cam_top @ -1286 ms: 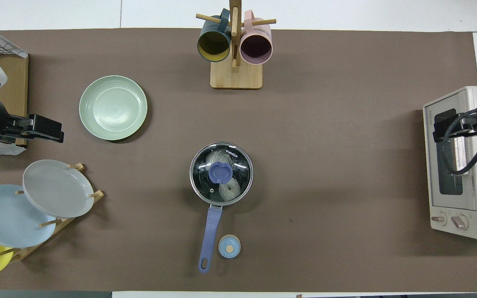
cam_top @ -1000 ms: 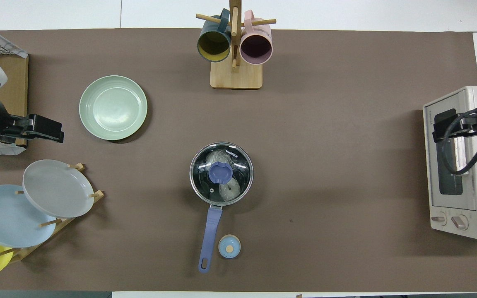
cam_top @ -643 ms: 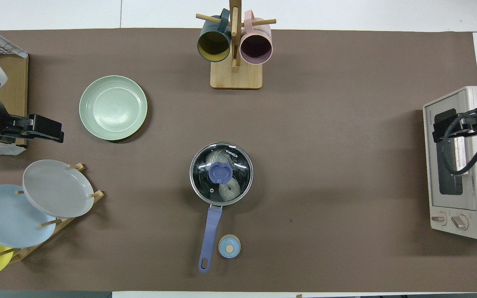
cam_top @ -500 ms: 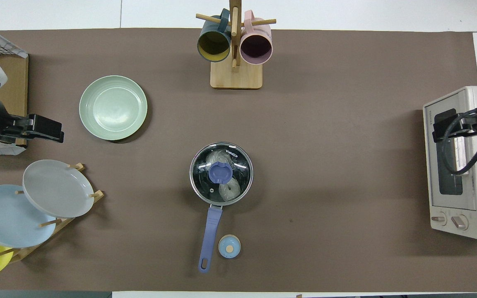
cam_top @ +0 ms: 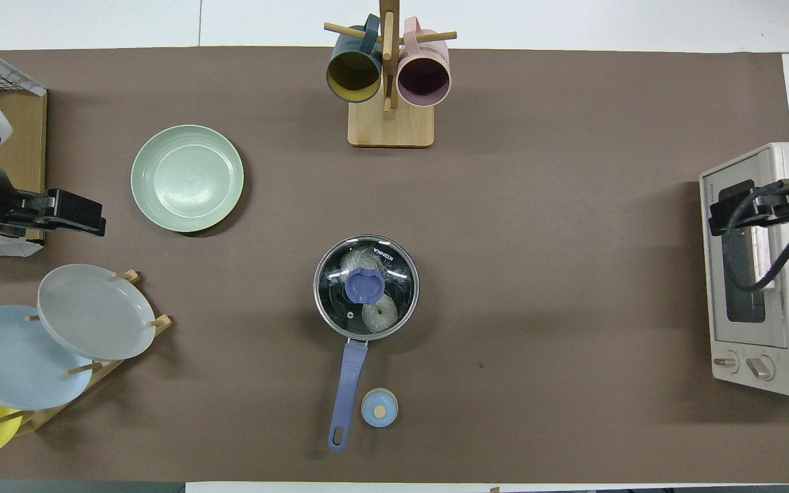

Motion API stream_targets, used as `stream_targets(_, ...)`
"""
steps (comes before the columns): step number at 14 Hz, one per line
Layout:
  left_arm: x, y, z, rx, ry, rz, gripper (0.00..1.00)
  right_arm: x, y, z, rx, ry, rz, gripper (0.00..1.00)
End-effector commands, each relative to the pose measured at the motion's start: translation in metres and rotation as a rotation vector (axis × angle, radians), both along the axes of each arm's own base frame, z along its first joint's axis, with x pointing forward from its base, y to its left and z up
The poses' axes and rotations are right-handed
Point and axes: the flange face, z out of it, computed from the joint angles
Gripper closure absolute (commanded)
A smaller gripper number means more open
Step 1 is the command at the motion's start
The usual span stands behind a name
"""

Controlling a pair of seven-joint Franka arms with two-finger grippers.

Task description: Transfer vermicelli from pot to plate

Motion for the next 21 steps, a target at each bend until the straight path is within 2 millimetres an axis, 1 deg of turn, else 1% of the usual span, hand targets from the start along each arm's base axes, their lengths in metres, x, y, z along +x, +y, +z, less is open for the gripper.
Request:
stream_targets(1,-0.004,0.005,0.005,0.015,0.003,0.0,0.0,0.0,0.061,0.007,0.013,-0.022,0.001,0.0)
stream_targets(2,-0.004,0.005,0.005,0.015,0.003,-0.002,0.0,-0.003,0.091,0.012,0.011,-0.036,-0.028,0.0)
stream_targets(4,-0.004,0.005,0.005,0.015,0.003,-0.002,0.0,-0.003,0.148,0.009,0.019,-0.038,-0.079,0.0)
stream_targets(5,-0.004,0.005,0.005,0.015,0.003,-0.002,0.0,-0.004,0.18,0.001,0.025,-0.023,-0.097,0.0)
stream_targets(6,-0.004,0.005,0.005,0.015,0.003,-0.002,0.0,0.002,0.21,-0.006,0.041,-0.01,-0.131,0.0)
stream_targets(7,-0.004,0.005,0.005,0.015,0.003,-0.002,0.0,-0.001,0.252,-0.006,0.058,-0.015,-0.161,0.0)
stream_targets(8,-0.004,0.005,0.005,0.015,0.003,-0.002,0.0,-0.001,0.283,-0.019,0.064,-0.007,-0.186,0.0)
stream_targets(9,-0.004,0.005,0.005,0.015,0.003,0.0,0.0,0.0,0.315,-0.027,0.071,-0.037,-0.19,0.0)
stream_targets(10,-0.004,0.005,0.005,0.015,0.003,-0.002,0.0,-0.001,0.344,-0.043,0.069,-0.048,-0.184,0.0)
stream_targets(11,-0.004,0.005,0.005,0.015,0.006,-0.002,0.0,-0.002,0.365,-0.054,0.077,-0.064,-0.204,0.0)
stream_targets(12,-0.004,0.005,0.005,0.015,0.003,0.0,0.0,-0.003,0.378,-0.057,0.099,-0.099,-0.23,0.0)
stream_targets(14,-0.004,0.005,0.005,0.015,0.001,-0.002,0.0,-0.008,0.406,-0.086,0.092,-0.099,-0.212,0.0)
stream_targets(15,-0.004,0.005,0.005,0.015,0.003,-0.002,0.0,-0.013,0.42,-0.103,0.066,-0.098,-0.201,0.0)
stream_targets(16,-0.004,0.005,0.005,0.015,0.001,0.0,0.0,-0.019,0.437,-0.121,0.041,-0.101,-0.214,0.0)
stream_targets(17,-0.004,0.005,0.005,0.015,0.001,0.0,0.0,-0.019,0.447,-0.137,0.036,-0.106,-0.251,0.0)
stream_targets(18,-0.004,0.005,0.005,0.015,0.001,0.0,0.0,-0.02,0.453,-0.15,0.031,-0.104,-0.263,0.0)
stream_targets(19,-0.004,0.005,0.005,0.015,0.001,-0.002,0.0,-0.021,0.454,-0.161,0.019,-0.096,-0.256,0.0)
stream_targets(21,-0.004,0.005,0.005,0.015,0.001,0.0,0.0,-0.031,0.456,-0.184,0.0,-0.087,-0.226,0.0)
